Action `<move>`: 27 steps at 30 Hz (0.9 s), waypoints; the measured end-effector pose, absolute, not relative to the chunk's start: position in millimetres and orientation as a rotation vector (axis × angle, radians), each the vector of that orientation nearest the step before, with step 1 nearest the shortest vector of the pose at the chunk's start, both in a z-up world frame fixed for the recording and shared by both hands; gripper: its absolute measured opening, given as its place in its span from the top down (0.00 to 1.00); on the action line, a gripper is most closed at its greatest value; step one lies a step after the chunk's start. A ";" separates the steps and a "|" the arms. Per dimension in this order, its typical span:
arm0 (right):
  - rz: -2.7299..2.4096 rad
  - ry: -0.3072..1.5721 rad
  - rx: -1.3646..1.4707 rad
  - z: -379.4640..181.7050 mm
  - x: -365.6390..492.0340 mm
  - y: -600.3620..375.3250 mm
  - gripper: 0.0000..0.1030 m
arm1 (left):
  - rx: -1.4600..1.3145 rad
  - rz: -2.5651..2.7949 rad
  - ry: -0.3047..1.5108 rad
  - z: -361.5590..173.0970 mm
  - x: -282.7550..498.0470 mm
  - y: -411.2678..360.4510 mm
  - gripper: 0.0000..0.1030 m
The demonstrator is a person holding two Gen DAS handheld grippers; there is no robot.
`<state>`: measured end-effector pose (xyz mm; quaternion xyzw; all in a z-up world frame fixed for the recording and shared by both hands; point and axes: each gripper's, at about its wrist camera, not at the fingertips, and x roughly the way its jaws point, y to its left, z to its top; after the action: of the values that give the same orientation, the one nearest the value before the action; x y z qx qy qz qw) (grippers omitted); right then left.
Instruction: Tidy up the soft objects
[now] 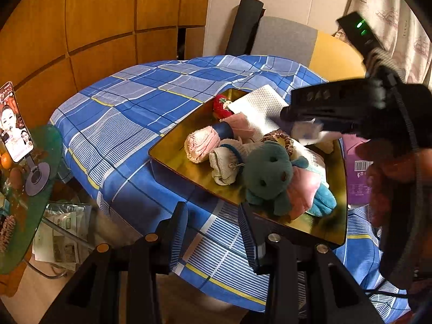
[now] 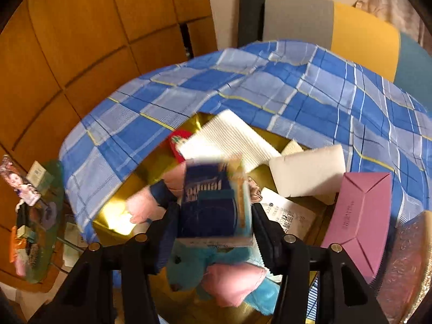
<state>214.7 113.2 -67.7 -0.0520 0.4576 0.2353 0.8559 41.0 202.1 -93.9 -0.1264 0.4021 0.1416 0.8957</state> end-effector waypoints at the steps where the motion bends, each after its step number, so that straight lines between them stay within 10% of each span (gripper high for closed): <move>1: 0.489 0.967 -0.110 -69.6 216.8 112.3 0.40 | -0.259 0.295 0.834 -93.6 40.9 201.6 0.63; 27: 0.342 0.736 -0.010 9.2 85.6 2.0 0.07 | -0.234 0.309 0.817 -55.9 21.5 183.2 0.63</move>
<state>85.6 2.0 9.2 -0.0046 0.3578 0.1665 0.9188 21.5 183.2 -55.9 -0.1132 0.3946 0.1492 0.8996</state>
